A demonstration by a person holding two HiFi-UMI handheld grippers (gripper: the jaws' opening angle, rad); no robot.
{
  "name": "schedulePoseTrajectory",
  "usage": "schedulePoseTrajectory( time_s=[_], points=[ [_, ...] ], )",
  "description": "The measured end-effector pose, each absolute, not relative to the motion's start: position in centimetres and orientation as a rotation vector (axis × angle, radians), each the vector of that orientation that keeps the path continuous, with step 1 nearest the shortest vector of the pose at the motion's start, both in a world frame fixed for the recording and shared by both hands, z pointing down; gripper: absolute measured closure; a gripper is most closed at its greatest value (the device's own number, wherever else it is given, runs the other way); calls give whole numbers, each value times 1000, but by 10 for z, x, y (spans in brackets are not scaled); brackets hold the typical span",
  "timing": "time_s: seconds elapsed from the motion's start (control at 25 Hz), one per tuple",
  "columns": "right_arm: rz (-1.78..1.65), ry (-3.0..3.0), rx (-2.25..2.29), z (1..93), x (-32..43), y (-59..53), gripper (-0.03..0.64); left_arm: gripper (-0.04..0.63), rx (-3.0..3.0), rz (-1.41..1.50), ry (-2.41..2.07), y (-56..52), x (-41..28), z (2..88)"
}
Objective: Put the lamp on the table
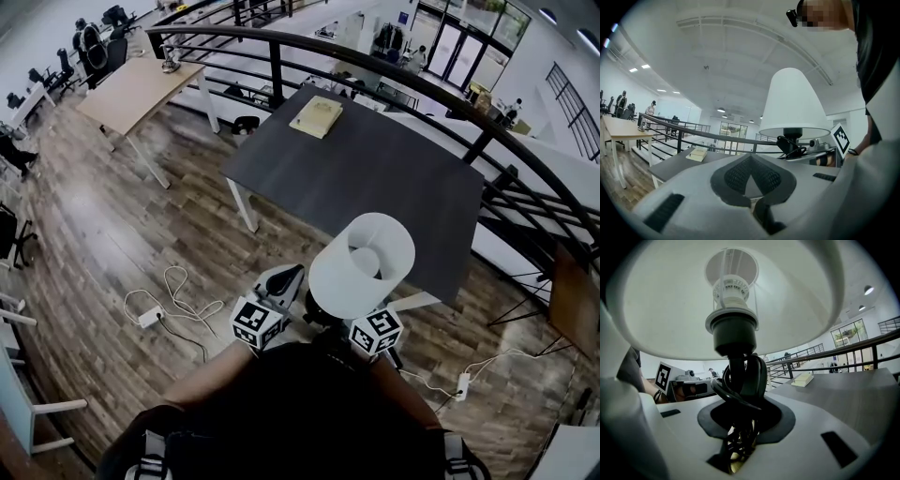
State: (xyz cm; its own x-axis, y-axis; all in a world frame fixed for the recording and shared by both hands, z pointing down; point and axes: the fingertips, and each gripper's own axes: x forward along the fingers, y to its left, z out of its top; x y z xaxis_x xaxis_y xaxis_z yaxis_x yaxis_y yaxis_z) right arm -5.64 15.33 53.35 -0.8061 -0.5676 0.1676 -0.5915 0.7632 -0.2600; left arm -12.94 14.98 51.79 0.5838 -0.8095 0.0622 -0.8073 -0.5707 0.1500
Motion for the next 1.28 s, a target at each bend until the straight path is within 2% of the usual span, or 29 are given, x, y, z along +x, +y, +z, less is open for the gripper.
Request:
schedulePoseTrajectory(
  time_s=[0.36,0.92,1.28],
  points=[
    [484,-2874,939,543,-15,90,525,586,2640,4,-1341,83,-82,529],
    [454,-2866,971,530,103,-62,525,586,2685,6,-1272,-64,41,517],
    [501,-2840,1056,541,129,-107,525,586,2748,20,-1192,-117,70,522]
  ],
)
